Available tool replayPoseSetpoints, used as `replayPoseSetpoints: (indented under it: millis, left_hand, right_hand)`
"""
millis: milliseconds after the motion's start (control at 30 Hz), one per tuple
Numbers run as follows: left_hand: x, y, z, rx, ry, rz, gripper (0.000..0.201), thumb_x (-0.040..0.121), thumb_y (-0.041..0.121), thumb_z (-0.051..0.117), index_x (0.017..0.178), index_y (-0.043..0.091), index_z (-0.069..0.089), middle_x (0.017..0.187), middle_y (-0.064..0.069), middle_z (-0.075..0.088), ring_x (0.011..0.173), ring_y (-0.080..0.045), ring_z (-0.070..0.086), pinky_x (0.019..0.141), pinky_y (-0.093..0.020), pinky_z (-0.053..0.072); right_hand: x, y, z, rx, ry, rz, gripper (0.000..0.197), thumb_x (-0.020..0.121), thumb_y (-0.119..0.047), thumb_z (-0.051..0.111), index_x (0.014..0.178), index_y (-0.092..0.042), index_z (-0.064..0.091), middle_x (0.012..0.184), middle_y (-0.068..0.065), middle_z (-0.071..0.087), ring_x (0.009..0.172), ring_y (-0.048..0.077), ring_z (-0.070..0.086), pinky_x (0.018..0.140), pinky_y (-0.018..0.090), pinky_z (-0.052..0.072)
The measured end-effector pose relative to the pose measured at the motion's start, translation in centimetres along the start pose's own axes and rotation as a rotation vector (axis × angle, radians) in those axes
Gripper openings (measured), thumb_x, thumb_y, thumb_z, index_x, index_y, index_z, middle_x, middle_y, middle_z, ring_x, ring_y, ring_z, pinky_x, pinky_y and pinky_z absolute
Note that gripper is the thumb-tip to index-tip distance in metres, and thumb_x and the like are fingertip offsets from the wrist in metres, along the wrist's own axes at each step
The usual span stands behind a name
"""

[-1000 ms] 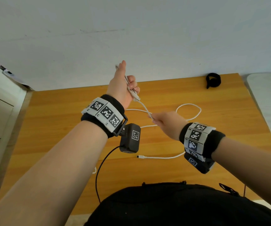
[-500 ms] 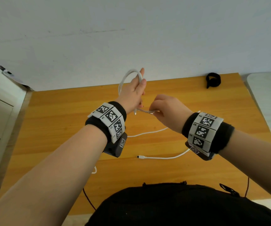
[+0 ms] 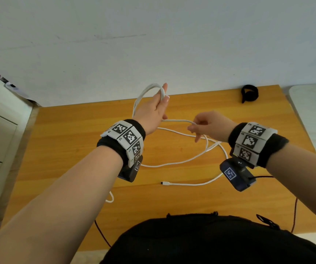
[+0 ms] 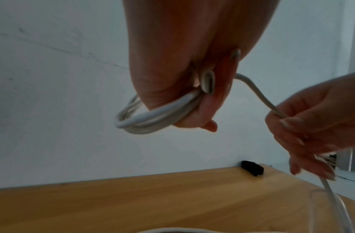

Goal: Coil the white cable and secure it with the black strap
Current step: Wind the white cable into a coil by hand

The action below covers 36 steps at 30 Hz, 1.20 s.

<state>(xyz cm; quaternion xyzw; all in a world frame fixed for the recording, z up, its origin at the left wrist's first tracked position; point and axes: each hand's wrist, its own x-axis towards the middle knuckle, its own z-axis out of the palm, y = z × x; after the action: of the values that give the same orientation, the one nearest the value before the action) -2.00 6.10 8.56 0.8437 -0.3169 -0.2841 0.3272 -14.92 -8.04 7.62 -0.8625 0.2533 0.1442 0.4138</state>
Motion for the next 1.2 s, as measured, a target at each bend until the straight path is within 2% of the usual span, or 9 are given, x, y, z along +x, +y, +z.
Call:
replayPoseSetpoints:
  millis: [133,300,400,467,633,800,900,1000,1200]
  left_hand:
    - [-0.3,0.3,0.3,-0.001,-0.025,0.016,0.048,0.101,0.041,0.023,0.148,0.029,0.027,0.086,0.005,0.054,0.043,0.000,0.046,0.053,-0.019,0.040]
    - [-0.7,0.5,0.9,-0.136,-0.202,-0.100,0.051,0.096,0.055,0.023,0.136,0.033,0.045,0.070,0.001,0.040,0.050,-0.012,0.034,0.048,-0.024,0.033]
    - [-1.1,1.0,1.1,-0.275,-0.241,-0.130,0.046,0.096,0.052,0.031,0.106,0.018,0.060,0.062,0.002,0.032,0.045,-0.011,0.026,0.045,-0.024,0.025]
    - [-1.2,1.2,1.2,-0.324,-0.264,-0.122,0.039,0.097,0.047,0.038,0.087,0.014,0.056,0.058,0.003,0.032,0.040,-0.009,0.025,0.043,-0.023,0.023]
    - [-1.3,1.6,0.7,-0.459,-0.363,-0.132,0.033,0.098,0.036,0.044,0.074,0.013,0.049,0.048,0.007,0.031,0.035,-0.007,0.022,0.039,-0.019,0.022]
    - [-1.3,2.0,-0.1,-0.818,-0.436,-0.190,0.043,0.099,0.043,0.033,0.070,0.016,0.048,0.045,0.008,0.026,0.030,-0.004,0.019,0.037,-0.015,0.017]
    - [-1.3,2.2,-0.4,-0.961,-0.460,-0.196,0.044,0.099,0.044,0.032,0.070,0.016,0.050,0.044,0.009,0.028,0.028,-0.002,0.020,0.037,-0.016,0.017]
    - [-1.3,2.3,-0.6,-1.002,-0.433,-0.228,0.043,0.098,0.045,0.034,0.070,0.016,0.050,0.043,0.009,0.028,0.028,-0.002,0.021,0.037,-0.016,0.017]
    - [-0.9,2.0,-0.3,-0.801,-0.136,-0.253,0.027,0.096,0.037,0.048,0.081,0.014,0.049,0.054,0.007,0.028,0.037,-0.005,0.023,0.038,-0.017,0.023]
  right_hand:
    - [0.2,0.4,-0.7,0.379,0.086,-0.021,0.010,0.086,-0.026,0.062,0.084,-0.017,0.068,0.073,-0.002,0.063,0.067,0.009,0.059,0.072,0.022,0.052]
    - [1.1,-0.2,-1.1,0.355,0.344,-0.098,0.018,0.084,-0.028,0.066,0.093,-0.014,0.071,0.065,-0.004,0.058,0.061,0.008,0.053,0.067,0.020,0.049]
    - [1.6,-0.5,-1.5,0.332,0.452,-0.149,0.015,0.081,-0.028,0.069,0.089,-0.015,0.070,0.066,-0.007,0.059,0.061,0.005,0.053,0.059,0.011,0.045]
    - [1.9,-0.7,-1.6,0.338,0.488,-0.174,0.016,0.080,-0.028,0.071,0.088,-0.014,0.071,0.067,-0.007,0.060,0.062,0.004,0.054,0.054,0.006,0.043]
    - [2.5,-1.2,-1.6,0.375,0.434,-0.200,0.016,0.083,-0.026,0.068,0.092,-0.013,0.070,0.072,-0.009,0.063,0.064,0.002,0.058,0.059,0.006,0.046]
    - [3.4,-1.1,-0.6,0.520,0.228,-0.138,0.021,0.093,-0.031,0.052,0.103,-0.019,0.066,0.090,-0.006,0.067,0.086,0.008,0.062,0.086,0.030,0.049]
    - [3.9,-1.3,0.3,0.700,0.099,-0.092,0.026,0.096,-0.034,0.045,0.107,-0.019,0.062,0.090,-0.001,0.065,0.092,0.017,0.059,0.097,0.041,0.046]
    - [3.7,-1.5,0.6,0.854,0.023,-0.111,0.026,0.099,-0.029,0.040,0.099,-0.014,0.062,0.081,0.004,0.061,0.080,0.018,0.058,0.090,0.040,0.044]
    - [3.2,-1.5,-0.3,0.752,0.168,-0.076,0.028,0.097,-0.031,0.045,0.083,-0.016,0.064,0.062,0.000,0.048,0.057,0.014,0.049,0.058,0.021,0.043]
